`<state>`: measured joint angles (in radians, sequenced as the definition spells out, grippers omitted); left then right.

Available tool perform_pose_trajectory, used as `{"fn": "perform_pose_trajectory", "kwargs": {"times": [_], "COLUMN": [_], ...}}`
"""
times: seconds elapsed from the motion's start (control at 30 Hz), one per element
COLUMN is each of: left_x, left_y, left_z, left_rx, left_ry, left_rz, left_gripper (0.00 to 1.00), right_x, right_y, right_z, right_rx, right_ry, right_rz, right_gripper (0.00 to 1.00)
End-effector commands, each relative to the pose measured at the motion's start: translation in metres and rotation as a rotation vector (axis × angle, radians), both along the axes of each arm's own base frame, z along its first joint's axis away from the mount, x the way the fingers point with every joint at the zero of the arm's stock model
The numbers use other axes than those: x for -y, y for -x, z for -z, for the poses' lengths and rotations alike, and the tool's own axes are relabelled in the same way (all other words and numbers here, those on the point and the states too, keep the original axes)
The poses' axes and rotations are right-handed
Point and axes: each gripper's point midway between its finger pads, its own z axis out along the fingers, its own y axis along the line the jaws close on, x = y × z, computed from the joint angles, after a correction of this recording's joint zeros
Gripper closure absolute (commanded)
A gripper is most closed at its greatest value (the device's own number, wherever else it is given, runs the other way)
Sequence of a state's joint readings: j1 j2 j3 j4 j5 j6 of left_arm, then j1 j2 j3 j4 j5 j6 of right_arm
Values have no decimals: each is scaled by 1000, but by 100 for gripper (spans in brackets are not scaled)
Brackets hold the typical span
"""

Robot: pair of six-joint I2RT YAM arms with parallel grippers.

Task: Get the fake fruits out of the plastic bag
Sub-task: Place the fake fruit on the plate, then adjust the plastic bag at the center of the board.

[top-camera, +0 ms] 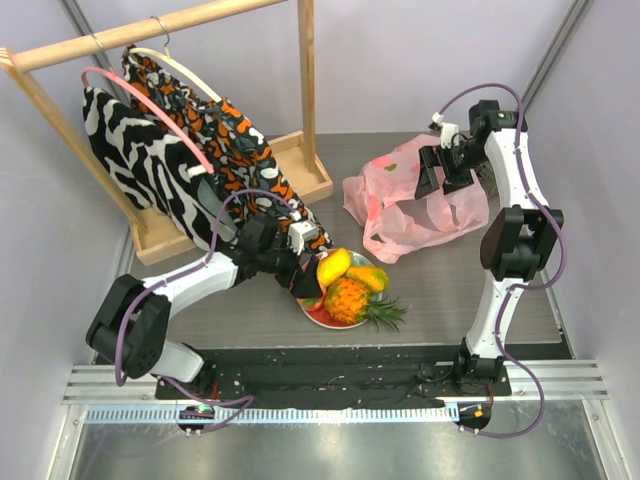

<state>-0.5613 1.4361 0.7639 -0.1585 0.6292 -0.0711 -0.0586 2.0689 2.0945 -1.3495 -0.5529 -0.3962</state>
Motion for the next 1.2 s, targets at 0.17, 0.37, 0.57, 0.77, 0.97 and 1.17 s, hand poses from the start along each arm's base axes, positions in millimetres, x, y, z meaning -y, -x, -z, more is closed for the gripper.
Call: {"fn": "perform_pose_trajectory", "kwargs": {"times": [0.17,0.37,0.57,0.77,0.97,1.17], "left_x": [-11,-16,51,118,145,156], "left_y": [-15,-20,-49,-65,-110,-127], "left_z": [-56,-132,-161,-158,-127,-129], "left_rx": [140,354,374,356,346,356], "left_ry": [-54,-13,63,97,6,21], "left_rz": [26,23,38,-2,-203,-238], "left_gripper": [0,0,0,0,3,74], "right_x": [-9,-13,-13,9,19,-10], "right_y": [16,19,4,-13,-5,54], "right_z": [-51,-73,-91,-111,-131,-160], "right_rx": [69,135,207,317,386,449], "right_ry": [-51,-66,-70,54,115,11], "right_rz": [-49,-60,-53,41,70,-156], "right_gripper": [0,0,0,0,0,10]}}
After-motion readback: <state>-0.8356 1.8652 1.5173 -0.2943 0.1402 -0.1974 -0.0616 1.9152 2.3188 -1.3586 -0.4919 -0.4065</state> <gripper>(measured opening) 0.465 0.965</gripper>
